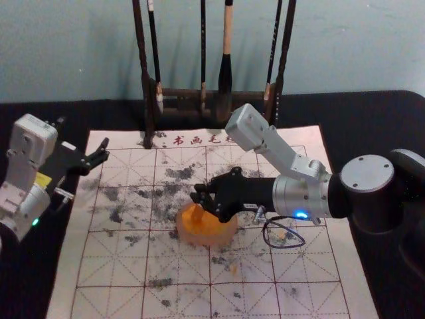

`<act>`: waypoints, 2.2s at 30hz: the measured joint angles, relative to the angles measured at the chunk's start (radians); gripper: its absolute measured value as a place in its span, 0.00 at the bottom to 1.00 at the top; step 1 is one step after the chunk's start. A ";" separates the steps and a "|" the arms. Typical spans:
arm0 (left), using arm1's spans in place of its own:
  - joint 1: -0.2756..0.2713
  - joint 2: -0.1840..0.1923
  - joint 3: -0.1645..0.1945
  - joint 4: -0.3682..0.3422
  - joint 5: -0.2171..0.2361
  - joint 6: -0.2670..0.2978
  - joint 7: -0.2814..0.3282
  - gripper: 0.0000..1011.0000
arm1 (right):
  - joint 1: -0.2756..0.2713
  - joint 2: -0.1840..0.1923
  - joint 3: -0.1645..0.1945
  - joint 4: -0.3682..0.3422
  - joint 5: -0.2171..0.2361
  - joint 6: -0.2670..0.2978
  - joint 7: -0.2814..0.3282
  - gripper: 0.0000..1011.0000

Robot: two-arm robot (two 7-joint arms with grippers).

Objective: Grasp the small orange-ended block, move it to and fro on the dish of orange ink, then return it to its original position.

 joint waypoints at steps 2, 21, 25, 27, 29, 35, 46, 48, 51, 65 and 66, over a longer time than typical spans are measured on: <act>0.000 0.000 0.000 0.000 0.000 0.000 0.000 0.99 | 0.002 -0.003 0.000 0.005 -0.003 0.000 -0.003 0.13; 0.000 0.000 0.000 0.000 0.000 0.000 0.000 0.99 | 0.006 -0.017 0.022 0.031 -0.018 -0.001 -0.013 0.13; 0.000 0.000 0.000 0.000 0.000 0.000 0.000 0.99 | 0.005 -0.015 0.028 0.031 -0.017 -0.001 -0.014 0.13; 0.000 0.000 0.000 0.000 0.000 0.000 0.000 0.99 | 0.005 -0.015 0.029 0.031 -0.017 -0.002 -0.014 0.13; 0.000 0.000 0.000 0.000 0.000 0.000 0.000 0.99 | 0.004 -0.014 0.031 0.032 -0.017 -0.002 -0.014 0.13; 0.000 0.000 0.000 0.000 0.000 0.000 0.000 0.99 | 0.002 -0.012 0.035 0.032 -0.017 -0.003 -0.013 0.13; 0.000 0.000 0.000 0.000 0.000 0.000 0.000 0.99 | 0.000 -0.008 0.045 0.026 -0.011 -0.002 -0.011 0.13; 0.000 0.000 0.000 0.000 0.000 0.000 0.000 0.99 | -0.002 -0.005 0.049 0.018 -0.006 -0.001 -0.009 0.13; 0.000 0.000 0.000 0.000 0.000 0.000 0.000 0.99 | -0.004 0.000 0.053 0.009 0.000 0.001 -0.007 0.13; 0.000 0.000 0.000 0.000 0.000 0.000 0.000 0.99 | -0.040 0.053 0.118 -0.087 0.068 0.019 -0.030 0.13; 0.000 0.000 0.000 0.000 0.000 0.000 0.000 0.99 | -0.050 0.059 0.132 -0.103 0.081 0.025 -0.043 0.13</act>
